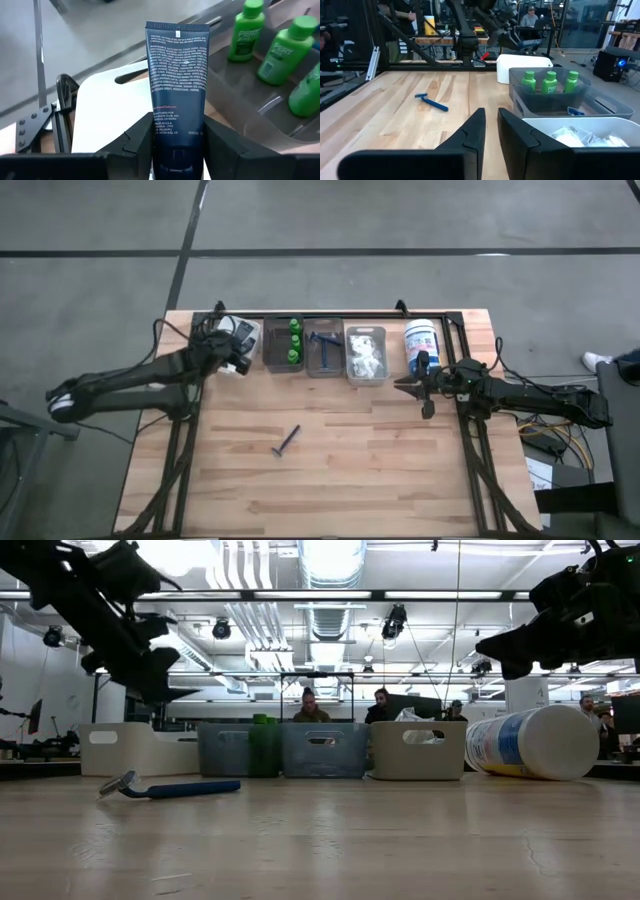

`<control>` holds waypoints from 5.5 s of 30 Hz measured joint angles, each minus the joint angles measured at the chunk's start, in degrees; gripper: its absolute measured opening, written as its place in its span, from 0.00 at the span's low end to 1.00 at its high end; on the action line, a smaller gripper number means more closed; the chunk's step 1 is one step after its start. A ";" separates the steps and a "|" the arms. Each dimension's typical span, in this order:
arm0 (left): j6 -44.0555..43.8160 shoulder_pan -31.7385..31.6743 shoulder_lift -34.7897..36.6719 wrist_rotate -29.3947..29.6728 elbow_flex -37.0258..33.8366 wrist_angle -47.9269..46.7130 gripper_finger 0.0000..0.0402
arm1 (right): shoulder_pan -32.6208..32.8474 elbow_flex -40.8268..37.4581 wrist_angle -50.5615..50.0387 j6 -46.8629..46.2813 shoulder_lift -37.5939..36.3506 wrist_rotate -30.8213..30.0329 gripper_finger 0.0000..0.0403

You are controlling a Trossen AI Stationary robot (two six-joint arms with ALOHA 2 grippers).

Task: Pick & Place Travel size toiletries
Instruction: Put the shaving cream into the white bin, then put the razor into the right black bin

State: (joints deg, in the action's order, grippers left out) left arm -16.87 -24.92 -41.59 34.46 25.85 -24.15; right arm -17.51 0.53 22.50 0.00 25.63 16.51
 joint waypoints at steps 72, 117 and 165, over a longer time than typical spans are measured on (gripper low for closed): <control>2.52 30.69 -13.37 -16.53 10.62 7.68 0.54 | -0.01 0.01 0.00 0.32 0.02 0.00 0.49; -9.09 46.02 -54.68 -11.65 19.88 14.56 0.52 | 0.00 0.01 0.00 0.39 0.02 0.00 0.15; -31.25 43.23 -54.81 -12.68 19.11 16.50 0.08 | 0.00 0.01 0.00 -0.28 0.01 0.00 0.35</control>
State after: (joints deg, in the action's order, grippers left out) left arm -48.12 18.31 -96.40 21.78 44.96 -7.65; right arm -17.51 0.54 22.50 -0.27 25.64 16.51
